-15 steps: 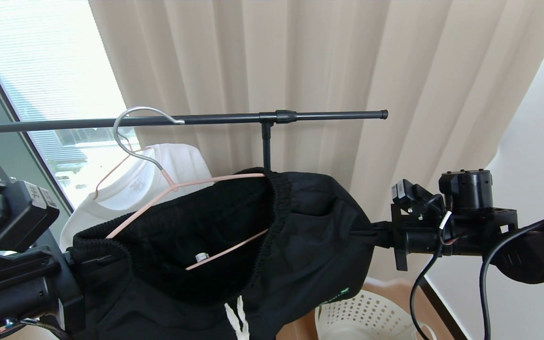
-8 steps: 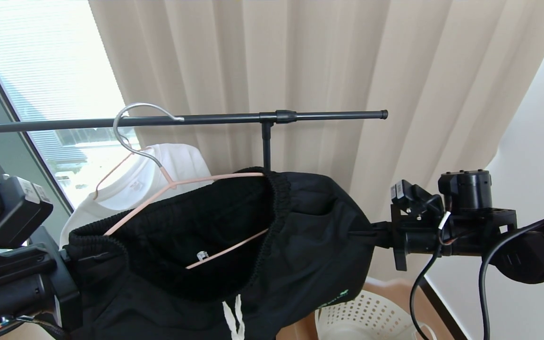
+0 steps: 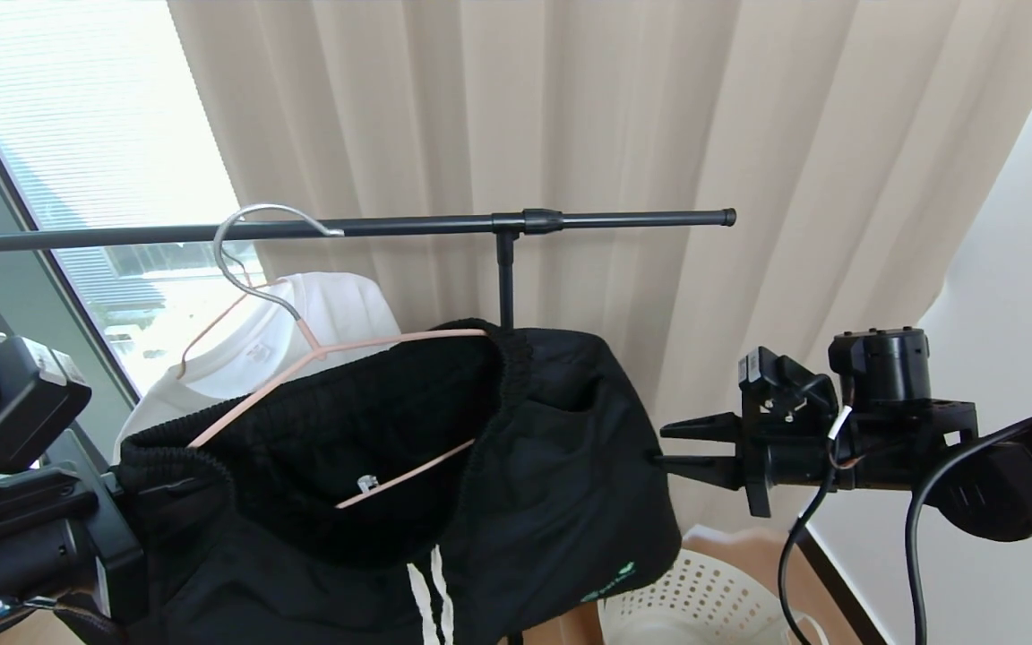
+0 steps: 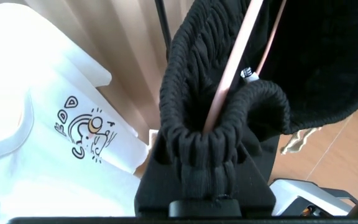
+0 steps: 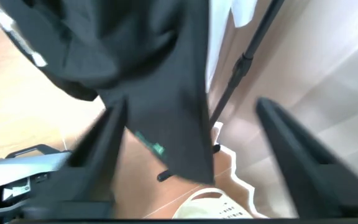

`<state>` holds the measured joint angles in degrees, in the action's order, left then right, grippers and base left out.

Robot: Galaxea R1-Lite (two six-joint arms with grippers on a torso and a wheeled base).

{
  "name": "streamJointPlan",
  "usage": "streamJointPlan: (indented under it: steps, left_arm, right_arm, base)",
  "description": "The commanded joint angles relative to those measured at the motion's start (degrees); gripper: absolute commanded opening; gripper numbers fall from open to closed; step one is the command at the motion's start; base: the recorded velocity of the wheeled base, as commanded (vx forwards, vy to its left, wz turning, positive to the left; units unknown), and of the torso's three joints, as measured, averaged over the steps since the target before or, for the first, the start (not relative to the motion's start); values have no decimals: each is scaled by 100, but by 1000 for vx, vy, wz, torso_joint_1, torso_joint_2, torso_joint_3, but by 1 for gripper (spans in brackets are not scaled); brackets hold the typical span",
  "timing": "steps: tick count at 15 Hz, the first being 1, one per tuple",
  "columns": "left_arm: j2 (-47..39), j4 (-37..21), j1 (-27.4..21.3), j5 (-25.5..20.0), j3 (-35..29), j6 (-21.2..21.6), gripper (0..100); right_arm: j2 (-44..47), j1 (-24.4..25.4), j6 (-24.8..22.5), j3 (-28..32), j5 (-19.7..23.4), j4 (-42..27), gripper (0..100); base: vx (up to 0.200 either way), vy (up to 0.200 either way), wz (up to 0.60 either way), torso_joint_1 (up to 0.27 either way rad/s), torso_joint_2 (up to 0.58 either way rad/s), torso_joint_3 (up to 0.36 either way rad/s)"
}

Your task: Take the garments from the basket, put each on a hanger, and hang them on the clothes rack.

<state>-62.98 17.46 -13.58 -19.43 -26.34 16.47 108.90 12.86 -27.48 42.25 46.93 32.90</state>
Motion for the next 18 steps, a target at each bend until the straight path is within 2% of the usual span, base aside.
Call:
streamJointPlan:
  steps: [1,3,4,7,8,9,11,12,13,14,18]
  left_arm:
    - [-30,-14,101,10,50,-30,0]
    - [-83,-14,374,1,94,-39,0]
    - [-233,-14,576,1,94,-74,0]
    - [-716,-5,1059,1,-64,-82,0]
    - [-892,-5,1156,1,-143,-100,0]
    - [-1191,-5,1270,10,-319,-241,0]
    - [-1542,-5,1384,36,-662,-583,0]
    - [-1692,-5,1402,45,-820,-724,0]
    - [-1736,-5,1411,45,-864,-759,0]
    - [-1920,-5,1420,133,-1004,-830,0]
    - [-2377,-14,1332,686,-1453,-856,0]
  right_arm:
    - [-255,41,-47,-112,26,6,100]
    - [-510,129,-91,-182,9,-3,100]
    - [-721,349,-21,-200,-35,-38,100]
    - [-1204,683,190,-367,-343,-12,100]
    - [-1310,788,313,-358,-475,-12,100]
    - [-1433,1034,805,-323,-861,6,100]
    - [-1600,1263,1421,-200,-1283,6,100]
    - [-1670,1351,1632,-112,-1354,6,100]
    - [-1696,1386,1711,-86,-1389,6,100]
    - [-1776,1518,1992,-50,-1617,6,100]
    - [-1784,1544,2001,-50,-1696,6,100]
  base:
    - [0,0,0,0,0,0]
    - [0,0,0,0,0,0]
    - [0,0,0,0,0,0]
    - [0,0,0,0,0,0]
    - [0,0,0,0,0,0]
    - [0,0,0,0,0,0]
    - [0,0,0,0,0,0]
    - [0,0,0,0,0,0]
    - [0,0,0,0,0,0]
    - [0,0,0,0,0,0]
    - [0,0,0,0,0,0]
